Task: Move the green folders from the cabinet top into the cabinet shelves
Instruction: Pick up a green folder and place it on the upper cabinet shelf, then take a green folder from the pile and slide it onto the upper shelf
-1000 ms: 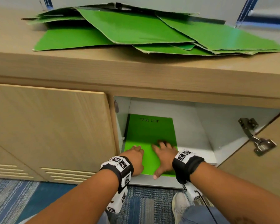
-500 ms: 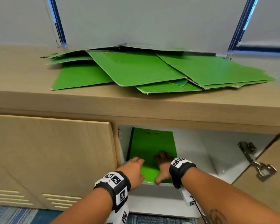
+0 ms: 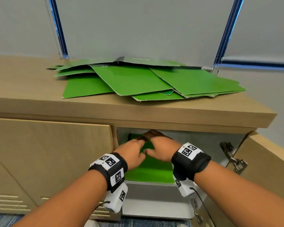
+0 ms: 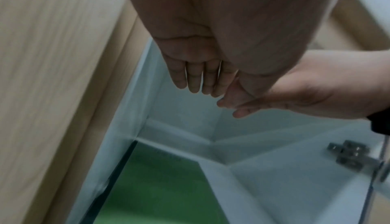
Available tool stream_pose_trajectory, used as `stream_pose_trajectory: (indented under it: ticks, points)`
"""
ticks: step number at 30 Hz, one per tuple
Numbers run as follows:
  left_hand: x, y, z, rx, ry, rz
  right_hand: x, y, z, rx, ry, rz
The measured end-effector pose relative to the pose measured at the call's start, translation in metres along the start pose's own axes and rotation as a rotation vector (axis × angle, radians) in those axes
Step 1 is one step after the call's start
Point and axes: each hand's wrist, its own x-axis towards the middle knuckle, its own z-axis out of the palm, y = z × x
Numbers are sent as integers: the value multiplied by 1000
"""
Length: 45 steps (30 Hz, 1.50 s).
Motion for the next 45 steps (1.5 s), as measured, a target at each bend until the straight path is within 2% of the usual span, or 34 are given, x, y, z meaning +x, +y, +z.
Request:
stream_pose_trajectory:
  ticks: [5, 8, 12, 15, 17, 19, 22, 24, 26, 28, 32, 34, 38, 41, 43, 45]
  points:
    - [-15, 22, -59, 91, 72, 108, -26, -28, -48, -87, -70, -34]
    - [-31, 34, -91, 139, 102, 177, -40, -41, -75, -98, 0, -87]
    - [-46, 56, -139, 206, 293, 256, -52, -57, -115, -89, 171, -157]
    - [-50, 67, -172, 173, 486, 230, -53, -65, -140, -86, 272, -206]
    - [-47, 67, -187, 146, 551, 208, -53, -66, -153, -44, 292, -198]
    - [-35, 56, -194, 269, 449, 127, -53, -63, -161, 21, 293, -159]
    - [-24, 39, -198, 457, 137, -23, -53, -53, -167, 92, 330, -92]
    - [-20, 31, -198, 440, 62, -53, -53, -47, -169, 143, 345, -46]
    - [-20, 26, -200, 397, 125, -51, -52, -40, -169, 190, 358, -2]
    - [-23, 27, -206, 399, 259, -43, -50, -33, -169, 242, 373, 43]
    - [-29, 41, -217, 401, 491, -7, -47, -37, -175, 751, 310, 181]
    - [-33, 50, -221, 357, 597, 38, -44, -43, -184, 971, 313, 242]
    - [-40, 67, -229, 191, 714, 185, -35, -53, -202, 1193, 358, 261]
    - [-46, 76, -233, 32, 619, 282, -32, -63, -215, 1358, 424, 229]
    - [-50, 77, -238, -192, 556, 307, -34, -66, -229, 1392, 489, 179]
    - [-51, 74, -244, -416, 578, 310, -40, -70, -248, 1366, 552, 122]
